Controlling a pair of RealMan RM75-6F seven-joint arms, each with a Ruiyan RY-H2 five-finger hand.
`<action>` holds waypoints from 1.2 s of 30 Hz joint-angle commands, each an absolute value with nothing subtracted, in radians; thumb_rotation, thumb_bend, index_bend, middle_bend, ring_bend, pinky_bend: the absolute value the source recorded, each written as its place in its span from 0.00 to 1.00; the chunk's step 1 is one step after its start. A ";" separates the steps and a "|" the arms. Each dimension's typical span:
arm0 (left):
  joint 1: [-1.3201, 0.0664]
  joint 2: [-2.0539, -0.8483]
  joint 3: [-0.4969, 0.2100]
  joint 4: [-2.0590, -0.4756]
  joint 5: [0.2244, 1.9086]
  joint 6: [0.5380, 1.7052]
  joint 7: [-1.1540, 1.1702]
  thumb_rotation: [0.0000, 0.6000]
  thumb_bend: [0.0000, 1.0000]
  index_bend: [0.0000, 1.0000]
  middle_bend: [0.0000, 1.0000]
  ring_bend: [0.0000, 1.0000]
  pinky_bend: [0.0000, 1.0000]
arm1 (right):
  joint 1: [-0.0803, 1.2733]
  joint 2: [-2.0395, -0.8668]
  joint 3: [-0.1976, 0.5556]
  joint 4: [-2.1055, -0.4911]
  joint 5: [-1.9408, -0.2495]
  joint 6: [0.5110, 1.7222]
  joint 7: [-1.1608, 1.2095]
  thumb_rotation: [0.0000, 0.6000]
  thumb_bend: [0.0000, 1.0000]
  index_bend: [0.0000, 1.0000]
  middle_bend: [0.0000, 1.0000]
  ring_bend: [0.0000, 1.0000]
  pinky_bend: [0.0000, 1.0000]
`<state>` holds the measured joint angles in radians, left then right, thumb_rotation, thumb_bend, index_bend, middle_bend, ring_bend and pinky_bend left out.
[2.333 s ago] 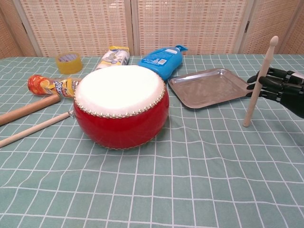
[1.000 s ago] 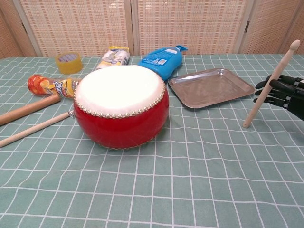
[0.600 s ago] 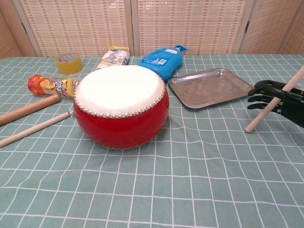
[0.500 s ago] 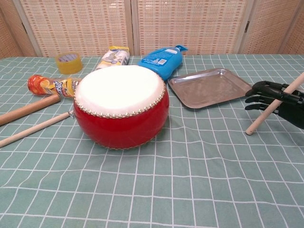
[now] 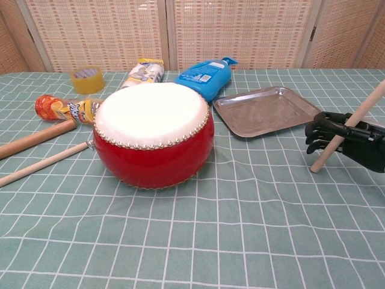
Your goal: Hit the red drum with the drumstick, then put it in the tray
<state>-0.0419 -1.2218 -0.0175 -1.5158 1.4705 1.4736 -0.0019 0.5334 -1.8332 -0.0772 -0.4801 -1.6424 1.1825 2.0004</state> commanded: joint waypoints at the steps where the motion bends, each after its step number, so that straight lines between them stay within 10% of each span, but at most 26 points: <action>1: -0.043 -1.222 -0.017 -1.515 1.472 1.473 -0.002 1.00 0.25 0.03 0.00 0.00 0.00 | 0.532 -1.825 -0.078 -0.499 -1.637 1.166 1.980 0.87 0.43 0.63 0.56 0.51 0.52; 36: -0.049 -1.229 -0.010 -1.492 1.467 1.446 -0.029 1.00 0.25 0.03 0.00 0.00 0.00 | 0.564 -1.864 -0.025 -0.551 -1.582 1.119 1.818 0.86 0.33 0.93 0.89 0.91 1.00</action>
